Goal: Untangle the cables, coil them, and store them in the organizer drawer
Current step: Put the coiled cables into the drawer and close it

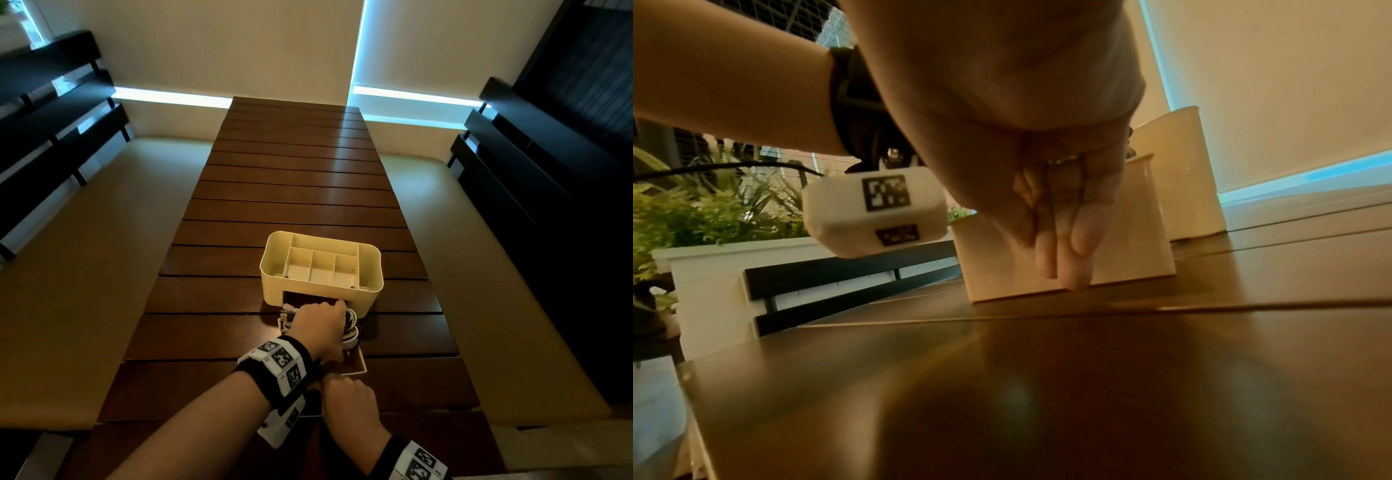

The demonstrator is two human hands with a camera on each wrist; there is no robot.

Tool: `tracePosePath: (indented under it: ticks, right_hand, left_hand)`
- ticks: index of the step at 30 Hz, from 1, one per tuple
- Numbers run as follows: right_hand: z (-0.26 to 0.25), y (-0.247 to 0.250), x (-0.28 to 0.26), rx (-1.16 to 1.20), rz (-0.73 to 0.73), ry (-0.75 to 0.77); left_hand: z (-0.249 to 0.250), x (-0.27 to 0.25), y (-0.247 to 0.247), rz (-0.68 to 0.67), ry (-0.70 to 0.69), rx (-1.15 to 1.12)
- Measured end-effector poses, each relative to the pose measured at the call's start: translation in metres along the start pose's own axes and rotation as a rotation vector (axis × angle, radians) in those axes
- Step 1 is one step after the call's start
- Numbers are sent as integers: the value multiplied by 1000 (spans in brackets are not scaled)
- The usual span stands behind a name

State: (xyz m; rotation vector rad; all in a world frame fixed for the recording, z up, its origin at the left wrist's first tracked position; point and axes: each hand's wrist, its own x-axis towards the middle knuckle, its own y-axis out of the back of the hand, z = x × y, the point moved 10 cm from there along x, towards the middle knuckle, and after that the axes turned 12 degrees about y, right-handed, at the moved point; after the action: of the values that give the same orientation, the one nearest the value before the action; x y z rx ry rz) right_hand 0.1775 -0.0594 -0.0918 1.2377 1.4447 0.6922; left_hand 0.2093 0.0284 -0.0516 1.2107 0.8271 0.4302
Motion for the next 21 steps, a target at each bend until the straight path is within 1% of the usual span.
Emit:
tracePosePath:
  ticks: [4, 9, 12, 13, 15, 16, 17, 19, 20, 21]
  right_hand:
    - [-1, 0, 0, -5, 2, 4]
    - [-2, -1, 0, -8, 36, 27]
    - [-4, -4, 2, -1, 20, 54]
    - [-2, -2, 2, 33, 26, 60]
    - [8, 12, 0, 192, 105, 64]
    - [15, 25, -2, 270, 180, 63]
    - [24, 43, -5, 331, 295, 63]
    - [39, 75, -7, 349, 516, 89]
    - [43, 82, -3, 340, 544, 113]
    - [46, 82, 4, 355, 518, 146]
  left_hand:
    - [5, -2, -4, 45, -23, 53]
    - [-3, 0, -12, -17, 2, -14]
    - [-3, 1, -15, -39, -8, 28]
    - [-2, 1, -16, -34, -10, 36]
    - [-2, 2, -17, -8, -11, 26]
    - [-2, 2, -17, 11, -8, 18]
    - [-2, 2, -17, 33, -9, 6]
    - [-1, 2, -16, 66, -24, -8]
    - [-1, 1, -16, 74, -32, -11]
    - [-1, 1, -16, 84, -38, -10]
